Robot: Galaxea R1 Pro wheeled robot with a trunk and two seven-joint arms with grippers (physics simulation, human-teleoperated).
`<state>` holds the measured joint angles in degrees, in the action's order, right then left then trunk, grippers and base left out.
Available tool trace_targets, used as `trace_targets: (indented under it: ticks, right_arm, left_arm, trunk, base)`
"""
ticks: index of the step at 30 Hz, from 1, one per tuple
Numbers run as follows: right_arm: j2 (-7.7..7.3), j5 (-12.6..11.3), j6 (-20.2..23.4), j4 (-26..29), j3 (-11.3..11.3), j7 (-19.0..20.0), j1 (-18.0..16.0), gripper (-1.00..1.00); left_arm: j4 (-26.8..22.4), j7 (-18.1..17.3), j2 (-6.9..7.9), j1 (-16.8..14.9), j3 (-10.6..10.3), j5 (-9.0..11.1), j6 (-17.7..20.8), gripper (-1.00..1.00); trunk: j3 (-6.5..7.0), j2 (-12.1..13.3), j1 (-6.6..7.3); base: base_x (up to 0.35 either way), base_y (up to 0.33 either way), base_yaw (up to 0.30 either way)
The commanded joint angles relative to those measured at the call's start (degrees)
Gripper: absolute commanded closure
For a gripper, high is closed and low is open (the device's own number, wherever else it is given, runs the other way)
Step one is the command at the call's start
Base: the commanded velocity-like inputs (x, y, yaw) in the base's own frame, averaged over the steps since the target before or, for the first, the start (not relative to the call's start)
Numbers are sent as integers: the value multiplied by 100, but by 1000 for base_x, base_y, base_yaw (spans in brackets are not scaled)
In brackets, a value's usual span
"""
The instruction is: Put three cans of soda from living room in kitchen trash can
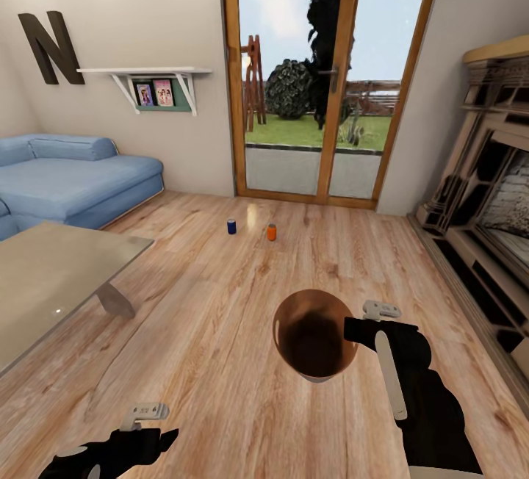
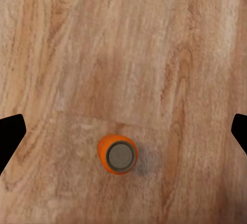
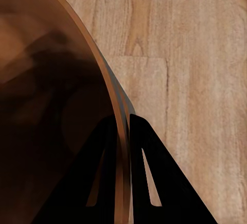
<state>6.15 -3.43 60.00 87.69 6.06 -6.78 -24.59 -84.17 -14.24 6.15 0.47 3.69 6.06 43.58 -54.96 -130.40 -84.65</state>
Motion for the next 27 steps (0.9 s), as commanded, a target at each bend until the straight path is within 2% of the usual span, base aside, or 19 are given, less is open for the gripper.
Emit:
trace_targets:
  ticks: [1,27]
  right_arm:
    - [1,-87,0,2,0,24,-1,100]
    - [2,-87,0,9,0,38,-1,100]
  left_arm:
    - [-1,0,0,-1,0,0,1,-100]
    - [-25,-4,0,2,0,0,-7,-100]
  trunk:
    - [-1,0,0]
    - [-216,0,0]
  base:
    - [0,0,0]
    - [0,0,-70]
